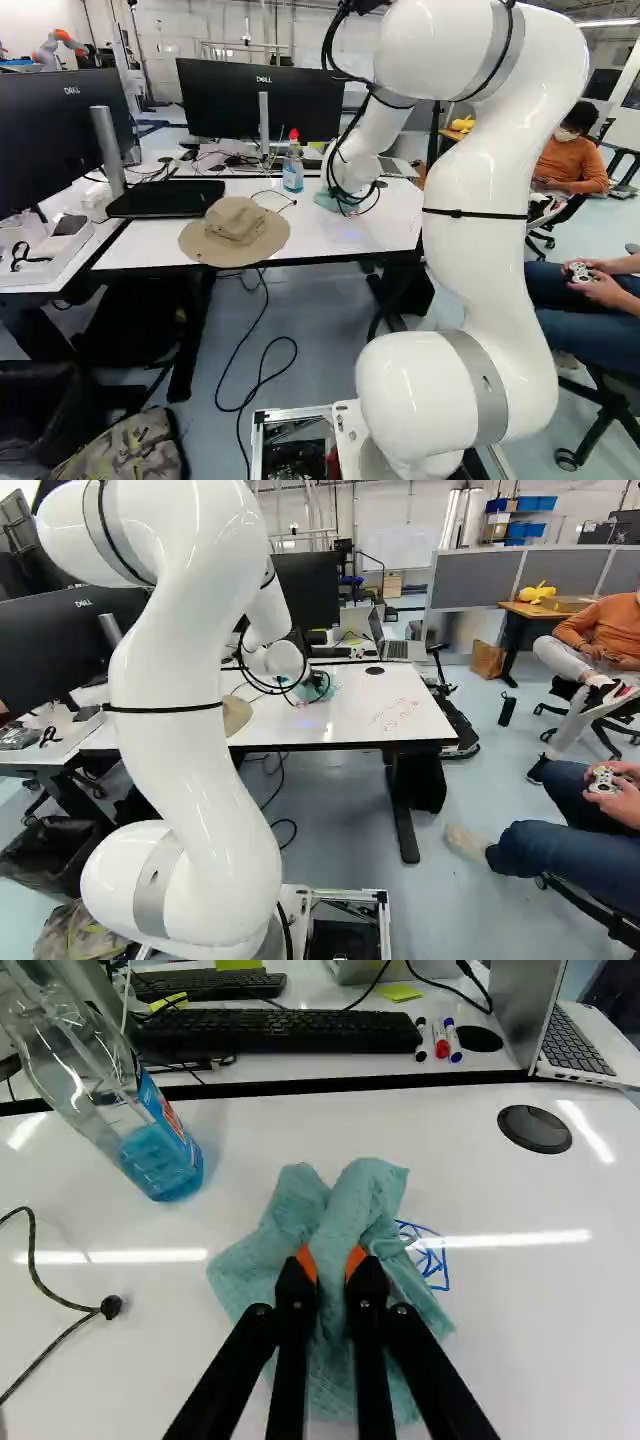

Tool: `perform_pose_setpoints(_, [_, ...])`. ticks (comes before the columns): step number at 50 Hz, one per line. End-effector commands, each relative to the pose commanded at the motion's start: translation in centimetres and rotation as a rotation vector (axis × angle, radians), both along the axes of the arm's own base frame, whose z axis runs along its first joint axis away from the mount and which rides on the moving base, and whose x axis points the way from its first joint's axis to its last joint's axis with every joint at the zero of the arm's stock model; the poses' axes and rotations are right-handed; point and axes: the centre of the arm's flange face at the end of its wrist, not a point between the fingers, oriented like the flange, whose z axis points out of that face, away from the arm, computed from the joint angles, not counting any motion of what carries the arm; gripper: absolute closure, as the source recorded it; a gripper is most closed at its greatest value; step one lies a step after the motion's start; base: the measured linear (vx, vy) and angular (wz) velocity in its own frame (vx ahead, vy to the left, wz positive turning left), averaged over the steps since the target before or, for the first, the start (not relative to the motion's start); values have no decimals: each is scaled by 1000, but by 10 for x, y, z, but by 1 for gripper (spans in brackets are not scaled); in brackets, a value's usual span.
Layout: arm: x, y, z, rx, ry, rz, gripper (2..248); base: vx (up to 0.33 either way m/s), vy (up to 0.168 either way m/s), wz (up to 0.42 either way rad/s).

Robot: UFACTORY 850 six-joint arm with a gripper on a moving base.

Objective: Clean the table with the green towel

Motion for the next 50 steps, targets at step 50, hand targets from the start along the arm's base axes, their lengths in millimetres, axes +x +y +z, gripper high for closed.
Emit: perform_pose_setpoints(50, [5, -27, -1, 0, 4, -45, 203, 0, 0, 0])
